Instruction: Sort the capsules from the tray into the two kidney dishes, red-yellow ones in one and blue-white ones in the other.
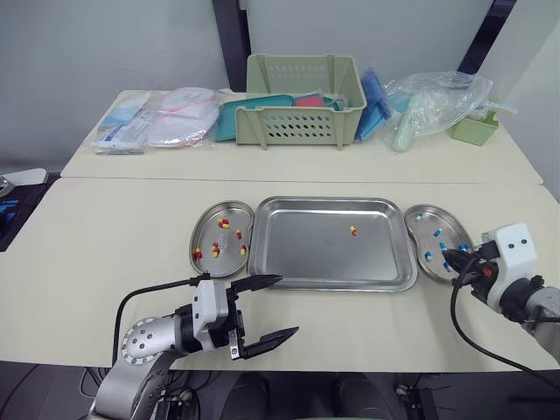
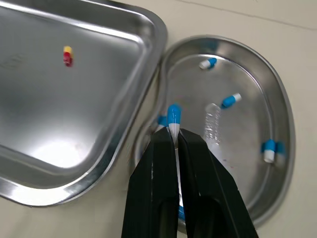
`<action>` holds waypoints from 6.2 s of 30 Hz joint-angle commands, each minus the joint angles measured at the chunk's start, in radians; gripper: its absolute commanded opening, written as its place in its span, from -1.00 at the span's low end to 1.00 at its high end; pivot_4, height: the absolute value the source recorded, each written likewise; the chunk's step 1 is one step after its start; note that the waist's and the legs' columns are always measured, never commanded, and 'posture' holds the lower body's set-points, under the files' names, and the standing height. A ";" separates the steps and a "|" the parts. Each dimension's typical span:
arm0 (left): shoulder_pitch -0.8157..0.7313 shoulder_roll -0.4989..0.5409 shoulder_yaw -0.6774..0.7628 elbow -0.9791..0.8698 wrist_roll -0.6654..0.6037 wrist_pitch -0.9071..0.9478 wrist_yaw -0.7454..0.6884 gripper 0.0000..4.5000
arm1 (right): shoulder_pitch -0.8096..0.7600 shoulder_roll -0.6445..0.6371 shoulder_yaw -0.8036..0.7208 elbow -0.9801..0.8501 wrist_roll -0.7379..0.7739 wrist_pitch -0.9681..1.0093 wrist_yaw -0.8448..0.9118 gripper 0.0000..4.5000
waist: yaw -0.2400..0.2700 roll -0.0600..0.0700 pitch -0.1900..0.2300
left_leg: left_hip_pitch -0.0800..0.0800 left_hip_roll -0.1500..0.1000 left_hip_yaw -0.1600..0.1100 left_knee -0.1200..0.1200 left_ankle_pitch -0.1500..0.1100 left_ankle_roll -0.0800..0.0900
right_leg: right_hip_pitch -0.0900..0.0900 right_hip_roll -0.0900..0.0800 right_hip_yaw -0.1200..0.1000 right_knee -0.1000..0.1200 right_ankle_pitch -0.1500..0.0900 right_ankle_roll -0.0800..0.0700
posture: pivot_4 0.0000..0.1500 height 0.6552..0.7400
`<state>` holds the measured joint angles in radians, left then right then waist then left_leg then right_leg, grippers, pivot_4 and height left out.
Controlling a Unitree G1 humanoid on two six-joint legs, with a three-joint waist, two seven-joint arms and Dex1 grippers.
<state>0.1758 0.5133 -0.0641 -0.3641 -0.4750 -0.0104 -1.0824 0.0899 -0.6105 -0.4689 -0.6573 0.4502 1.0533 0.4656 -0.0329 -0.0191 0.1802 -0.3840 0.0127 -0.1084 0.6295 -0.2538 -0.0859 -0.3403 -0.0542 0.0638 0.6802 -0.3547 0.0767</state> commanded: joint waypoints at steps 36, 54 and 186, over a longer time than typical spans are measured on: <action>0.092 0.297 0.651 0.516 -0.002 0.096 0.173 1.00 | 0.257 -0.511 -0.205 0.610 -0.111 -0.801 0.788 0.99 | 0.000 -0.002 0.004 | 0.002 0.000 0.001 -0.001 0.000 0.000 | 0.003 0.000 0.000 -0.002 0.000 0.000 | 1.00 1.00; 0.094 0.290 0.683 0.620 0.029 0.070 0.167 1.00 | 0.357 -0.357 -0.250 0.463 -0.072 -0.814 0.806 0.99 | 0.001 -0.003 0.004 | 0.002 0.001 0.001 -0.001 0.000 0.000 | 0.003 0.000 0.000 -0.001 0.000 0.000 | 1.00 1.00; -0.483 0.142 0.244 0.001 0.162 0.927 0.329 -0.78 | 0.100 -0.099 0.492 -0.057 -0.036 -0.746 0.389 1.00 | 0.005 -0.005 -0.002 | 0.001 -0.001 -0.004 0.004 0.000 0.000 | 0.004 0.000 -0.003 0.000 0.000 0.001 | 1.00 1.00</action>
<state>-0.3087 0.6437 0.1479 -0.3409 -0.3026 0.9250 -0.7732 0.2010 -0.7115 0.0258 -0.6996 0.3888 0.3054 0.8495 -0.0284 -0.0239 0.1785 -0.3832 0.0122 -0.1121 0.6332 -0.2535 -0.0861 -0.3367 -0.0544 0.0609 0.6806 -0.3547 0.0773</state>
